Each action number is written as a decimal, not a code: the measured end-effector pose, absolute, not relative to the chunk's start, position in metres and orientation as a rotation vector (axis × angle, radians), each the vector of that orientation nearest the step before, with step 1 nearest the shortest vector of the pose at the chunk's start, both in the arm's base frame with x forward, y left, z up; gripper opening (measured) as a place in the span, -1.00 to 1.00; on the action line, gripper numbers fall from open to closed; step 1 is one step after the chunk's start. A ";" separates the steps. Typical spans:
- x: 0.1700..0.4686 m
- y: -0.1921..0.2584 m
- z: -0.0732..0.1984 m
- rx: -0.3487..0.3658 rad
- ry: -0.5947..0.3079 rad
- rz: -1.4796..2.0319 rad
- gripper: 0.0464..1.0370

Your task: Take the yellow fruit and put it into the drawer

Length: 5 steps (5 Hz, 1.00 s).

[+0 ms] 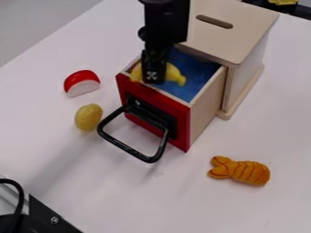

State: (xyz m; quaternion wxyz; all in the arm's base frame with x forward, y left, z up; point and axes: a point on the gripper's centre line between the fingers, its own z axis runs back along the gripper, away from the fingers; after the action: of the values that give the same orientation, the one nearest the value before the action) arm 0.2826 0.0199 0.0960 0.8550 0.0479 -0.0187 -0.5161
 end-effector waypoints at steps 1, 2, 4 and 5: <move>0.292 0.021 0.092 0.123 -0.040 -1.082 -0.30; 0.297 0.020 0.082 0.123 -0.037 -1.083 -0.30; 0.305 0.022 0.069 0.156 -0.033 -1.087 -0.30; 0.306 0.023 0.068 0.158 -0.035 -1.086 -0.21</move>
State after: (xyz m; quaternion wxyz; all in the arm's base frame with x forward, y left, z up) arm 0.3057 0.0228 0.0680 0.8532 0.0749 -0.0168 -0.5159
